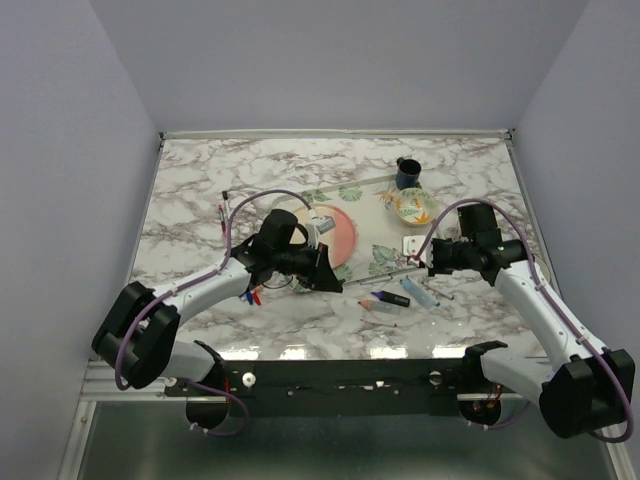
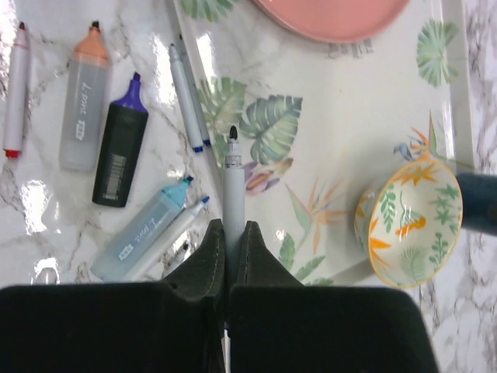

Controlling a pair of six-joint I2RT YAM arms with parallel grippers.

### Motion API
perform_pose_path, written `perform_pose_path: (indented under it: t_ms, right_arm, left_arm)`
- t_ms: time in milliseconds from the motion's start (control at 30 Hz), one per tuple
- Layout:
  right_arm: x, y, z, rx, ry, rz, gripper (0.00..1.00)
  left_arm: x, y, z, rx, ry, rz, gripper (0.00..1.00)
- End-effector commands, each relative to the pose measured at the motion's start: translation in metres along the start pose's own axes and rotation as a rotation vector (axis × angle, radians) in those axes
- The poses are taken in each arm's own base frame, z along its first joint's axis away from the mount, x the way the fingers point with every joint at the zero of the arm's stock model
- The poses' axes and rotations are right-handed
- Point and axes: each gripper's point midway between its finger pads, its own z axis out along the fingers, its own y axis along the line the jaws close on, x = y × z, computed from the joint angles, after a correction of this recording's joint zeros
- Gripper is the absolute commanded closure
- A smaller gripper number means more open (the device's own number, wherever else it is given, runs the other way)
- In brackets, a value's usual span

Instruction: Open the pen caps

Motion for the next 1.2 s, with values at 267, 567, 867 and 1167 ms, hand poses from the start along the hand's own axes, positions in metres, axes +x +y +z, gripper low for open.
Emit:
perform_pose_path:
  t_ms: [267,567,867,1167]
  right_arm:
    - [0.067,0.031,-0.016,-0.063,0.191,0.283,0.96]
    - [0.115,0.055,-0.01,-0.158,0.308,0.58,0.87]
    - [0.133,0.071,-0.004,-0.228,0.366,0.705,0.8]
    - [0.136,0.077,-0.001,-0.255,0.372,0.728,0.64]
  left_arm:
    - [-0.01,0.073,-0.063,-0.568,-0.234,-0.112,1.0]
    - [-0.014,0.112,-0.134,-0.929,-0.492,-0.154,1.0]
    - [0.005,0.14,-0.141,-1.055,-0.497,-0.241,1.0]
    - [0.015,0.153,-0.138,-1.1,-0.458,-0.261,1.0]
